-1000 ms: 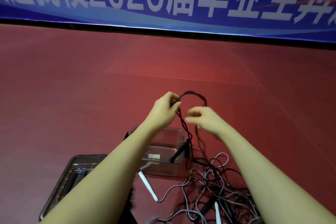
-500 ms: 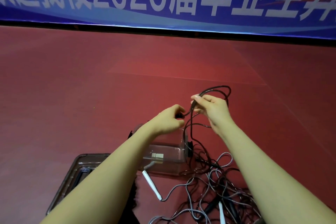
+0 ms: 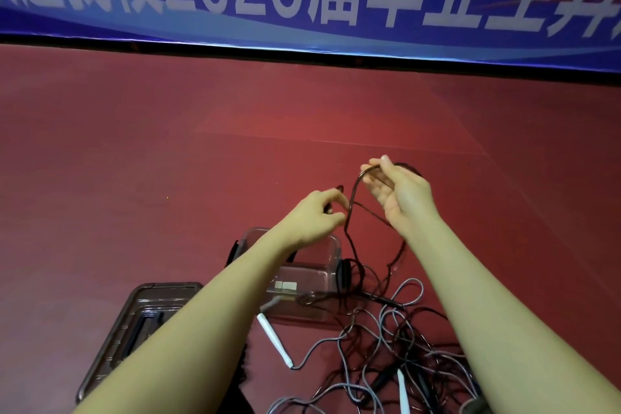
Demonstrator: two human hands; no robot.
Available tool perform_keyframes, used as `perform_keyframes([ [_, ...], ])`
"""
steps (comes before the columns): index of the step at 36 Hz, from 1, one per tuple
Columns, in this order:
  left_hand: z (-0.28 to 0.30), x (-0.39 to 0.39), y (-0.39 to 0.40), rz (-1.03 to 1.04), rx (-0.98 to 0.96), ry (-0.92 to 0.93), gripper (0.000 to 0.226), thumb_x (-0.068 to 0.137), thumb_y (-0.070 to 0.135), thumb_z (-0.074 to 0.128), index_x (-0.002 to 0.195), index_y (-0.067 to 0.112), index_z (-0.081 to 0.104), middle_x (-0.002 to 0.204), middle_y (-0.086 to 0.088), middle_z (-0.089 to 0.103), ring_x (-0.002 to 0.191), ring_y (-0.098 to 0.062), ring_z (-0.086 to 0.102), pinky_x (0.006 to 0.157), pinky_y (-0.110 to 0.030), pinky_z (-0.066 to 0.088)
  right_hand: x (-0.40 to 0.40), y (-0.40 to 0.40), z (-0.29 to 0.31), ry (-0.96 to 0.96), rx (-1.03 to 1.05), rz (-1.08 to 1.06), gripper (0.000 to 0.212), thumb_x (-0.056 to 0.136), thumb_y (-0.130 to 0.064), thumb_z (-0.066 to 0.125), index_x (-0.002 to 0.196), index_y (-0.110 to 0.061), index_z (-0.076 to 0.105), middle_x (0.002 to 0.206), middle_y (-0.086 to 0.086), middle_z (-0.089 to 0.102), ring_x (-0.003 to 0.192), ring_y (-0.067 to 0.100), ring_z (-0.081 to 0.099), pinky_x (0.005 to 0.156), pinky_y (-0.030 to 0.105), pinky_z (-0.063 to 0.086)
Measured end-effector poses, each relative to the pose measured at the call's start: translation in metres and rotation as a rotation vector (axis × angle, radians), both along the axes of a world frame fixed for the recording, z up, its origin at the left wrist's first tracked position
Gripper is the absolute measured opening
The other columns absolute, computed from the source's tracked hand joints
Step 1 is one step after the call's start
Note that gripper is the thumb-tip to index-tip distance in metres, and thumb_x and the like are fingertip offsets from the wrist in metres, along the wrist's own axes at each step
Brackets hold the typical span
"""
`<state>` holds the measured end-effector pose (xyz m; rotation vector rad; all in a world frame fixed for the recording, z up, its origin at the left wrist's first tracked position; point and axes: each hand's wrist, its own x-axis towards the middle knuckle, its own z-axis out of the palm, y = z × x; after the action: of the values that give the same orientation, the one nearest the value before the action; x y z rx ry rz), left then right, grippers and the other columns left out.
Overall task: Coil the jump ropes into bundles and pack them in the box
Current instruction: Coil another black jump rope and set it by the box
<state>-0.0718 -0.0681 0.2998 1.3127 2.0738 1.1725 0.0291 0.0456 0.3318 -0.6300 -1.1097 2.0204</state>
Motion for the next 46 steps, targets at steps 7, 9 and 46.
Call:
perform_keyframes([
  [7, 0.008, 0.001, -0.006, 0.006, 0.042, -0.081, 0.019, 0.090, 0.011, 0.056, 0.081, 0.019, 0.071, 0.085, -0.001, 0.062, 0.062, -0.009, 0.047, 0.054, -0.015, 0.038, 0.001, 0.004, 0.004, 0.139, -0.139, -0.090, 0.016, 0.095, -0.009, 0.053, 0.087, 0.002, 0.062, 0.076, 0.011, 0.068, 0.064, 0.013, 0.068, 0.062, 0.018, 0.055],
  [9, 0.010, 0.001, -0.008, 0.000, 0.033, -0.088, 0.013, 0.089, 0.018, 0.061, 0.083, 0.020, 0.072, 0.091, 0.005, 0.059, 0.071, -0.008, 0.051, 0.065, -0.016, 0.040, 0.002, 0.005, 0.003, 0.172, -0.183, -0.109, 0.016, 0.095, -0.009, 0.053, 0.086, 0.002, 0.061, 0.073, 0.011, 0.069, 0.064, 0.012, 0.069, 0.062, 0.018, 0.054],
  [46, 0.018, 0.005, -0.009, 0.058, -0.019, 0.012, 0.040, 0.095, 0.023, 0.053, 0.135, 0.015, 0.052, 0.122, -0.005, 0.056, 0.092, -0.007, 0.053, 0.073, -0.014, 0.042, 0.003, -0.007, -0.014, -0.335, 0.420, 0.185, 0.009, 0.088, 0.000, 0.060, 0.084, -0.004, 0.067, 0.077, 0.015, 0.068, 0.064, 0.015, 0.069, 0.058, 0.020, 0.054],
])
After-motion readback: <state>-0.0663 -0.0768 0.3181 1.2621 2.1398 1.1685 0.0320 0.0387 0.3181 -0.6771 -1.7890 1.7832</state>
